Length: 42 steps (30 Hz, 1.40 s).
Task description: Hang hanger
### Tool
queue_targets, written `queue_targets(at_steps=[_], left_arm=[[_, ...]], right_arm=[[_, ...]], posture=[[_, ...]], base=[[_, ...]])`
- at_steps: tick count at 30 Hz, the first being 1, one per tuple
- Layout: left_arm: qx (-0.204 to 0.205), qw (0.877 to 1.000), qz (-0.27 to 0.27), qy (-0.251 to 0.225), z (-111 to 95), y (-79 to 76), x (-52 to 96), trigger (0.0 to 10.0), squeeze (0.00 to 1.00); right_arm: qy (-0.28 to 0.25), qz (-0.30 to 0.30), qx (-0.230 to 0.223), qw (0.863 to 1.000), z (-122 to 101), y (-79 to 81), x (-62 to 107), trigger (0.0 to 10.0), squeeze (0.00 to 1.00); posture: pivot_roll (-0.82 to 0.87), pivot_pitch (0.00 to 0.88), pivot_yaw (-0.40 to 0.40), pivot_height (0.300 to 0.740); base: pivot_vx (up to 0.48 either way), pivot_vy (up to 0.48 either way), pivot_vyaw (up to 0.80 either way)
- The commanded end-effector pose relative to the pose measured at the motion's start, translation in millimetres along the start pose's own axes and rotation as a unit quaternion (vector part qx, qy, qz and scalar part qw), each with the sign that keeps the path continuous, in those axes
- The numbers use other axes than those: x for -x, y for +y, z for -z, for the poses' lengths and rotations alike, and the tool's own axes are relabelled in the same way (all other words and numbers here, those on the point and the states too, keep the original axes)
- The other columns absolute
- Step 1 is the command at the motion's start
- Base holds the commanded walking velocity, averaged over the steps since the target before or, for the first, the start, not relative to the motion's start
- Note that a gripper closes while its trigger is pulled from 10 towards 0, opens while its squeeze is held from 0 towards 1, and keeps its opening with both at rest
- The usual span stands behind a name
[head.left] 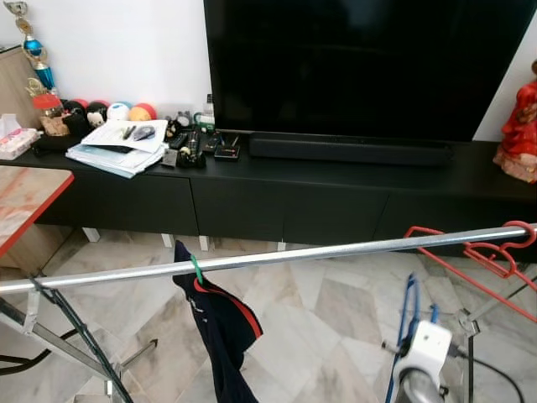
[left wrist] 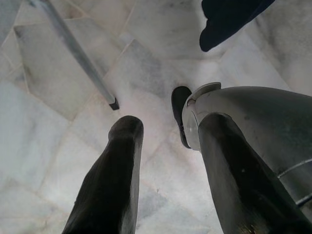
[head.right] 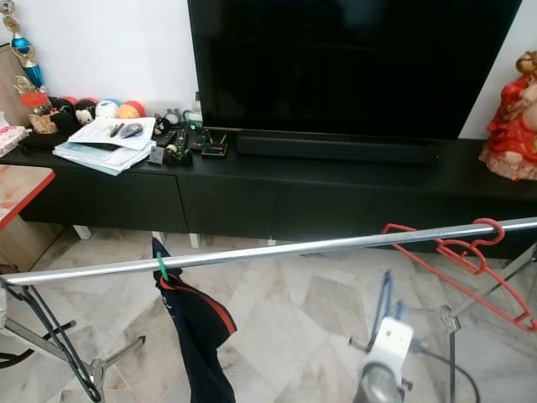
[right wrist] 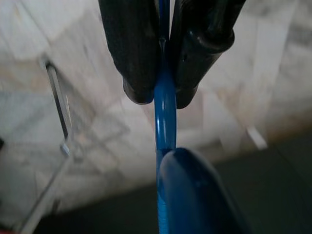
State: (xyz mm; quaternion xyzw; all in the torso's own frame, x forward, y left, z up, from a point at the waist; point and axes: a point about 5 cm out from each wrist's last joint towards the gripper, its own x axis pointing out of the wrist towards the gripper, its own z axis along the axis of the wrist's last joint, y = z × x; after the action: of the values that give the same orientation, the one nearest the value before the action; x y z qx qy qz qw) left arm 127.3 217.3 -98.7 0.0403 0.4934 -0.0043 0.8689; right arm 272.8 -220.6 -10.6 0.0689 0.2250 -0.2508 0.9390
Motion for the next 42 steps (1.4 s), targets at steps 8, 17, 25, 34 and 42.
queue_targets(at_steps=[8,17,25,34,42], left_arm=[[-0.005,1.000,-0.004,0.015,5,-2.3,0.2,10.0,0.00],[-0.009,1.000,-0.004,0.021,10,3.5,2.6,10.0,0.00],[-0.010,1.000,-0.002,0.020,10,2.6,2.4,10.0,0.00],[-0.011,1.000,0.002,0.026,3,-9.0,-1.9,10.0,0.00],[-0.012,1.000,0.009,0.024,-7,-22.8,-6.3,10.0,0.00]], right_arm=[[-0.078,0.008,-0.012,0.997,-35,9.3,-6.2,10.0,0.00],[-0.110,-0.035,-0.010,0.993,-57,19.8,-9.6,10.0,0.00],[-0.124,-0.101,0.006,0.987,-64,39.1,-7.0,10.0,0.00],[-0.125,-0.130,-0.002,0.984,-67,45.8,-6.0,10.0,0.00],[-0.121,-0.182,0.021,0.976,-68,56.5,-4.2,10.0,0.00]], posture=[[0.04,0.000,-0.011,0.740],[0.04,0.000,-0.010,0.740],[0.04,0.000,-0.011,0.740],[0.04,0.000,-0.012,0.740],[0.05,0.005,-0.013,0.740]], base=[[0.000,0.000,0.00],[0.000,0.000,0.00],[0.000,0.000,0.00],[0.000,0.000,0.00],[0.000,0.000,0.00]])
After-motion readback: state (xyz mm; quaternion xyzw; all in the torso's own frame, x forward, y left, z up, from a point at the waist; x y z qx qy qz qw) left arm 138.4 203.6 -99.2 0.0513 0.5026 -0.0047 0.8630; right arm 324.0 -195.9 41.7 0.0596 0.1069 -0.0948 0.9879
